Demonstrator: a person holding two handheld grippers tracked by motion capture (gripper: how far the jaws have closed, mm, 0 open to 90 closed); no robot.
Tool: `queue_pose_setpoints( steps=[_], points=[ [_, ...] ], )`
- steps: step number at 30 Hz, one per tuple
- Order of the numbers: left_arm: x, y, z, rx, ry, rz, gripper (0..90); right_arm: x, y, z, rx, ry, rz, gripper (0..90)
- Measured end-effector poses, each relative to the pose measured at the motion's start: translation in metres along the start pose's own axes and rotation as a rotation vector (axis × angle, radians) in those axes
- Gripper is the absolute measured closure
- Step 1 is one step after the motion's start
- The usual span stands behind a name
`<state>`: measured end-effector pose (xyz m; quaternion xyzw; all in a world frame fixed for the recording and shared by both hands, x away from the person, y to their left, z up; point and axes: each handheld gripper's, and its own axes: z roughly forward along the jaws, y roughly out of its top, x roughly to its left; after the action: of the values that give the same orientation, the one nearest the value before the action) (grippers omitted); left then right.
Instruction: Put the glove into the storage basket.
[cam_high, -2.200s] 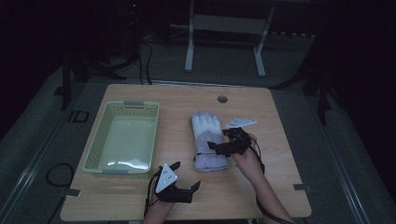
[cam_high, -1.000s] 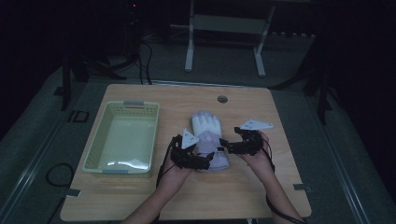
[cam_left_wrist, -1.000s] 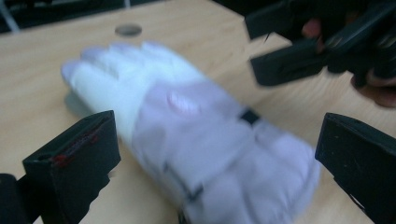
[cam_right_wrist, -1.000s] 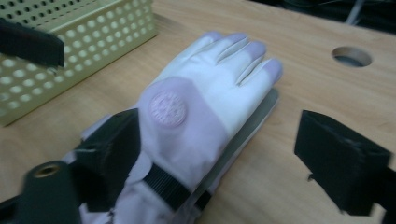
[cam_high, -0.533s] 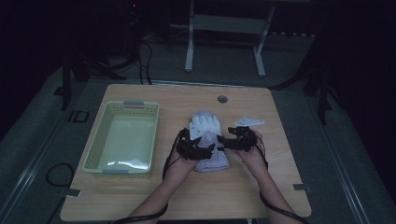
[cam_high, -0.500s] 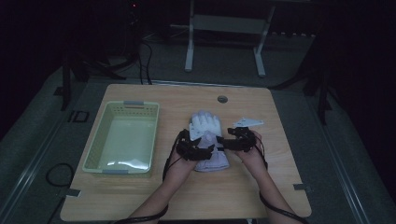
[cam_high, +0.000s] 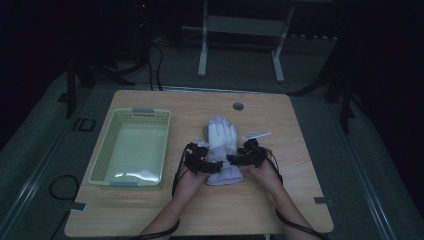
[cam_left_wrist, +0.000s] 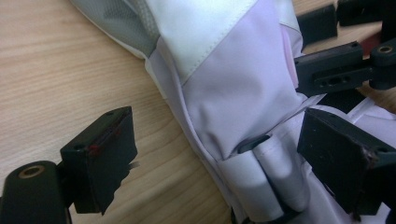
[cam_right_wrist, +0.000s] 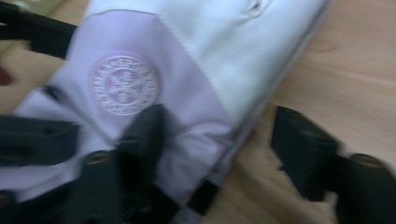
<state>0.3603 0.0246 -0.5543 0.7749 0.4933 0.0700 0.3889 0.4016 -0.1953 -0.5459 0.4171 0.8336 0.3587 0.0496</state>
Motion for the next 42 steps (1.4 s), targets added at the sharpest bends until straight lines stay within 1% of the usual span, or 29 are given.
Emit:
queue_pose_setpoints(
  steps=[1, 2, 3, 5, 8, 9, 11, 13, 14, 16, 17, 19, 20, 22, 23, 25, 27, 29, 30, 31, 33, 34, 37, 42],
  points=[
    [0.001, 0.000, 0.001, 0.003, -0.003, -0.001, 11.9, -0.001, 0.000, 0.001, 0.006, 0.022, 0.003, 46.9],
    [0.001, 0.001, 0.002, 0.004, -0.008, -0.001, 11.9, -0.001, 0.000, 0.002, 0.009, 0.033, 0.000, 50.1],
    [0.002, 0.001, 0.003, 0.005, -0.015, -0.004, 11.9, -0.002, 0.000, 0.002, 0.016, 0.043, 0.005, 51.3],
    [0.005, 0.000, 0.005, 0.007, -0.027, -0.018, 11.9, -0.001, 0.001, 0.002, 0.024, 0.047, 0.011, 55.5],
    [0.011, -0.001, 0.009, 0.012, -0.088, -0.063, 13.7, 0.002, 0.001, 0.002, 0.028, 0.037, 0.000, 60.0],
    [0.013, -0.002, 0.010, 0.010, -0.122, -0.067, 16.2, 0.002, 0.001, 0.002, 0.029, 0.034, 0.001, 62.0],
    [0.015, 0.000, 0.010, 0.018, -0.183, -0.080, 29.2, 0.003, 0.001, 0.002, 0.033, 0.030, 0.002, 65.3],
    [0.016, 0.002, 0.011, 0.032, -0.204, -0.073, 34.7, 0.005, 0.002, 0.002, 0.039, 0.019, -0.007, 69.4],
    [0.015, 0.004, 0.010, 0.039, -0.212, -0.066, 38.9, 0.006, 0.003, 0.001, 0.041, 0.010, -0.011, 71.3],
    [0.011, 0.007, 0.008, 0.053, -0.204, -0.035, 45.9, 0.010, 0.003, 0.001, 0.036, -0.016, -0.029, 74.7],
    [0.010, 0.008, 0.007, 0.055, -0.198, -0.029, 49.1, 0.013, 0.002, 0.000, 0.029, -0.034, -0.046, 76.2],
    [0.007, 0.010, 0.005, 0.049, -0.185, -0.013, 55.3, 0.015, 0.001, -0.001, 0.017, -0.048, -0.051, 77.3],
    [0.007, 0.010, 0.005, 0.049, -0.185, -0.013, 57.5, 0.016, 0.001, -0.002, 0.012, -0.053, -0.057, 77.7],
    [0.005, 0.012, 0.002, 0.049, -0.181, 0.003, 60.7, 0.018, 0.000, -0.004, 0.001, -0.060, -0.057, 78.2],
    [0.004, 0.013, 0.001, 0.051, -0.180, 0.008, 61.7, 0.018, -0.001, -0.005, -0.006, -0.062, -0.054, 78.5],
    [0.001, 0.015, -0.003, 0.054, -0.172, 0.019, 62.7, 0.021, 0.000, -0.007, -0.011, -0.074, -0.069, 79.1],
    [0.000, 0.016, -0.006, 0.051, -0.166, 0.019, 63.8, 0.022, 0.001, -0.010, -0.020, -0.071, -0.057, 79.7],
    [-0.002, 0.018, -0.010, 0.048, -0.159, 0.034, 64.5, 0.023, 0.002, -0.012, -0.029, -0.068, -0.054, 80.2],
    [-0.002, 0.018, -0.010, 0.048, -0.159, 0.034, 65.2, 0.023, 0.002, -0.012, -0.029, -0.068, -0.054, 80.2],
    [-0.002, 0.020, -0.014, 0.048, -0.159, 0.032, 65.2, 0.024, 0.003, -0.013, -0.031, -0.069, -0.057, 80.4],
    [-0.004, 0.023, -0.019, 0.045, -0.149, 0.053, 65.4, 0.029, 0.006, -0.018, -0.043, -0.076, -0.065, 80.8],
    [-0.005, 0.024, -0.022, 0.043, -0.145, 0.055, 65.4, 0.031, 0.007, -0.020, -0.051, -0.079, -0.070, 81.0],
    [-0.008, 0.028, -0.031, 0.037, -0.132, 0.080, 66.1, 0.036, 0.011, -0.026, -0.068, -0.083, -0.080, 81.2],
    [-0.009, 0.035, -0.048, 0.028, -0.132, 0.104, 66.7, 0.047, 0.018, -0.037, -0.101, -0.093, -0.109, 81.3]
  ],
)
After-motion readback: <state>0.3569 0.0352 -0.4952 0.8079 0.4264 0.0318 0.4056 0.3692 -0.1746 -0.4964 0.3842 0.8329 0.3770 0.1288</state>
